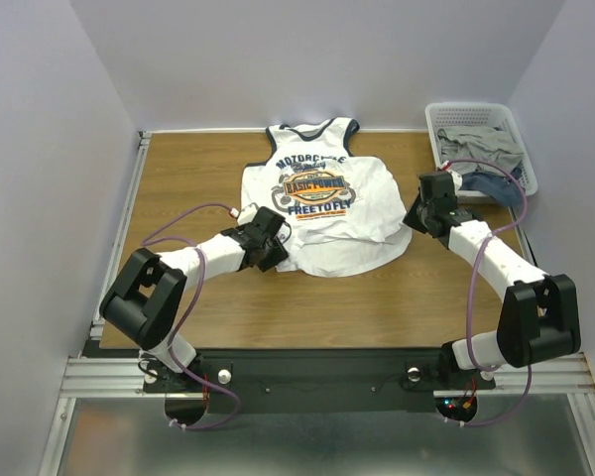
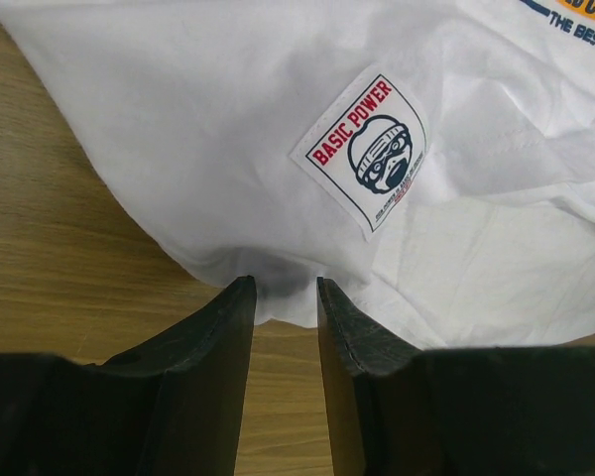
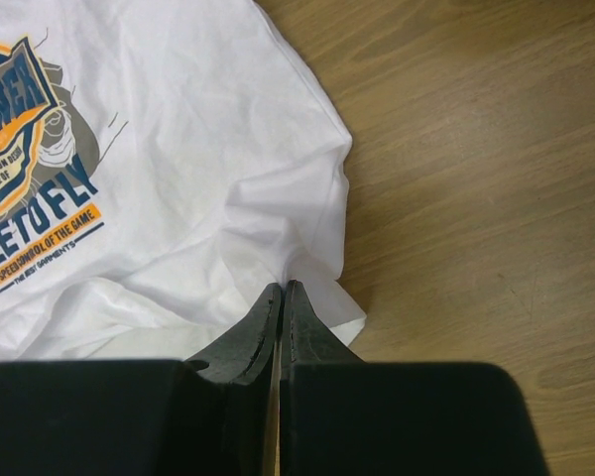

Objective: Fold and stack the tank tops
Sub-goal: Flatten the tank top out

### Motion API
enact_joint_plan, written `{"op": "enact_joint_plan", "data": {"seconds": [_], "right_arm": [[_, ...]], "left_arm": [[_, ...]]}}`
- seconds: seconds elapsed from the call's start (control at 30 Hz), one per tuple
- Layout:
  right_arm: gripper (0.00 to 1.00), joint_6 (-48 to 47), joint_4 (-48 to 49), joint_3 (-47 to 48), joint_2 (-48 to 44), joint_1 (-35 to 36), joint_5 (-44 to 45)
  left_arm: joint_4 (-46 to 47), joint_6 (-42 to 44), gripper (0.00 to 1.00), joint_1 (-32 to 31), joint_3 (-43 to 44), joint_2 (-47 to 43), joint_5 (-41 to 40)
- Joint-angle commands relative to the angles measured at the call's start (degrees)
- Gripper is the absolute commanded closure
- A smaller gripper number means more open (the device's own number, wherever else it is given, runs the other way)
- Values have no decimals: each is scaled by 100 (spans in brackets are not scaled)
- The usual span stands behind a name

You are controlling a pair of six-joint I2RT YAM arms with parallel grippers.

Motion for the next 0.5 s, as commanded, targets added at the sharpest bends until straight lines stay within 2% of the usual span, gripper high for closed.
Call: {"op": "enact_joint_plan", "data": {"seconds": [0.0,0.23,0.47], "right_arm": [[100,34,253,-43,-152,-35,-36],[100,52,288,-95,-135,-35,-53],[99,60,305,-95,-143,-35,-36]], "left_arm": [[-123,41,58,-60,203,22,-172],[-193,129,59,-121,282,127,-216],[-210,155,66,-130,247,154,-243]]}}
